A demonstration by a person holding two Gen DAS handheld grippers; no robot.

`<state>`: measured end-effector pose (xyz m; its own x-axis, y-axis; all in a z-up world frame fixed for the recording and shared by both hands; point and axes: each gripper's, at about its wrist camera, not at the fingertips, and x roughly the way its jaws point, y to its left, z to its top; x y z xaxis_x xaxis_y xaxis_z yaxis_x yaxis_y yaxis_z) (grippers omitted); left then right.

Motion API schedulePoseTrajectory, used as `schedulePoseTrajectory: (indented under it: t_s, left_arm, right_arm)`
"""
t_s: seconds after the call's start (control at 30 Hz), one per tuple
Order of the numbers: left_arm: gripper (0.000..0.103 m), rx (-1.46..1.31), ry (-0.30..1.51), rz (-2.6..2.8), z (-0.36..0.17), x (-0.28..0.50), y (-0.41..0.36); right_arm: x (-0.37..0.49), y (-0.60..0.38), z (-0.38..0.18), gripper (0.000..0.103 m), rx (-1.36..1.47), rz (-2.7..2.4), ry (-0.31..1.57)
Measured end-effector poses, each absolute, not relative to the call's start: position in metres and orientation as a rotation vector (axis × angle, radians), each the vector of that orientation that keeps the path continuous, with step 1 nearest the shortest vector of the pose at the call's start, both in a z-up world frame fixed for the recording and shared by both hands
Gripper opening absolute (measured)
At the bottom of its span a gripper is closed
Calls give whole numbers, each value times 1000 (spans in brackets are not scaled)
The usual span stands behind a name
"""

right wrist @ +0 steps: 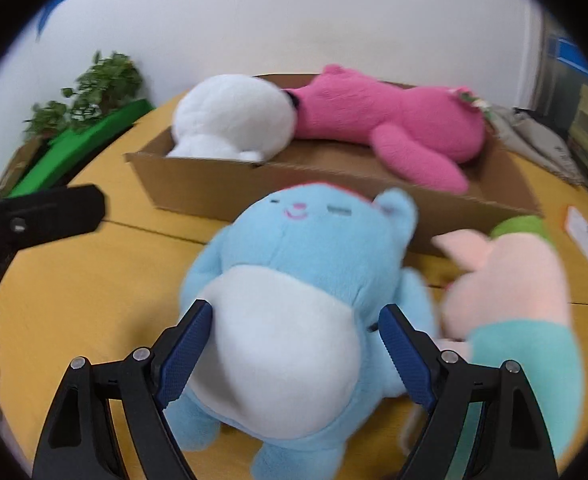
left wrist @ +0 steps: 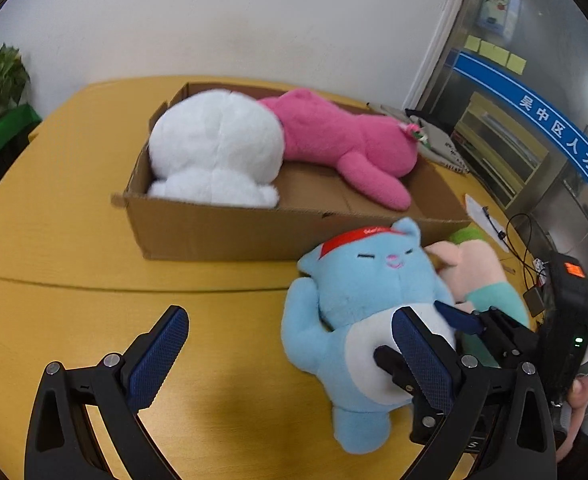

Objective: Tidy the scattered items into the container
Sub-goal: 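Close the left tool on the blue plush while the right tool grips its body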

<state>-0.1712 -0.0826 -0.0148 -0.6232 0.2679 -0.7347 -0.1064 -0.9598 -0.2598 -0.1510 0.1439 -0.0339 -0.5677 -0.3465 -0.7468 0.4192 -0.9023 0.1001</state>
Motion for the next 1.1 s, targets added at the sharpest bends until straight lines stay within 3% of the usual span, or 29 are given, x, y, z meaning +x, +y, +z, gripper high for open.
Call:
schedulePoseTrajectory:
  t_s: [0.13,0.33,0.53,0.7,0.93,1.1]
  left_arm:
    - [103,-1266,-310,2622,-29,-169,-97]
    - [103,-1310,-346,2583,-52,-172,-110]
    - [103,-1304,-380,2518,-60,-170,-117]
    - [103,-1242,-450,2416,-56,-182,-109]
    - [103,-1306,-396,2287,-72,-206,-78]
    - [94,-1303,-428,2245,-72,-205,-81]
  right_arm:
    - [-143,126,-36,88,1100,-2409,202]
    - [-123,112,-41,89,1104,-2200,55]
    - [-99,109,-27,92,1065,-2215,102]
    - [-94,98,-40,103,1089,-2190,263]
    - [-92,92,-52,101,1046,-2209,309]
    - [-85,98,-51,89,998,-2210,284]
